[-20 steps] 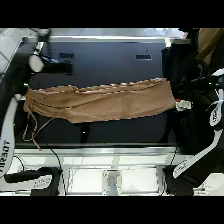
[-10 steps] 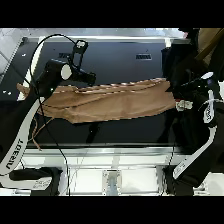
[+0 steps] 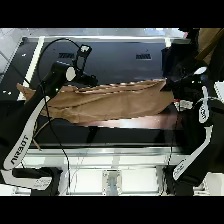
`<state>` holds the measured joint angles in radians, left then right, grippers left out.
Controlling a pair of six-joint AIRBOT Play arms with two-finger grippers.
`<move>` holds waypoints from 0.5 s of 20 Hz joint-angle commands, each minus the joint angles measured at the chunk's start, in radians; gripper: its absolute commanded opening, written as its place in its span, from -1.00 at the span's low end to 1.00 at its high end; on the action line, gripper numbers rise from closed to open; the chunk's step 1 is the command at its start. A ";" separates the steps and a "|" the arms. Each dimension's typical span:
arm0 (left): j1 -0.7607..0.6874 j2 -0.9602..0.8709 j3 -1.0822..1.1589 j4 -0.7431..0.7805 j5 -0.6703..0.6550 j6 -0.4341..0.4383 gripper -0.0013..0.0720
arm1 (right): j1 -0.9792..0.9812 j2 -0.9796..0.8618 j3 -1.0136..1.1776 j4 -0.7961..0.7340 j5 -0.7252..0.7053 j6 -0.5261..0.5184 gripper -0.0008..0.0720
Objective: Fold the clothes and pants, and hang the long-sleeved shirts on hangers.
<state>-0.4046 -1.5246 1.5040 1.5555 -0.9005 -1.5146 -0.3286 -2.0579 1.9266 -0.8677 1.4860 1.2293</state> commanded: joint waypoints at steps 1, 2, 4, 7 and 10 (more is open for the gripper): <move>-0.001 -0.038 0.000 -0.104 0.019 0.001 -0.90 | 0.013 0.048 0.127 0.090 0.088 0.075 -0.93; -0.001 -0.055 0.000 -0.163 0.032 0.002 -0.90 | 0.025 0.073 0.154 0.103 0.085 0.119 -0.93; -0.003 -0.106 0.000 -0.319 0.055 0.022 -0.90 | 0.067 0.121 0.157 0.137 0.078 0.153 -0.93; -0.027 -0.207 0.000 -0.551 0.055 0.124 -0.90 | 0.172 0.149 0.157 0.142 0.077 0.215 -0.93; -0.073 -0.307 0.000 -0.727 0.065 0.211 -0.90 | 0.304 0.149 0.157 0.142 0.053 0.253 -0.93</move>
<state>-0.4465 -1.7473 1.5040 1.0451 -0.8455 -1.3918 -0.1287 -1.9224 2.0766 -0.7418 1.5547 1.4277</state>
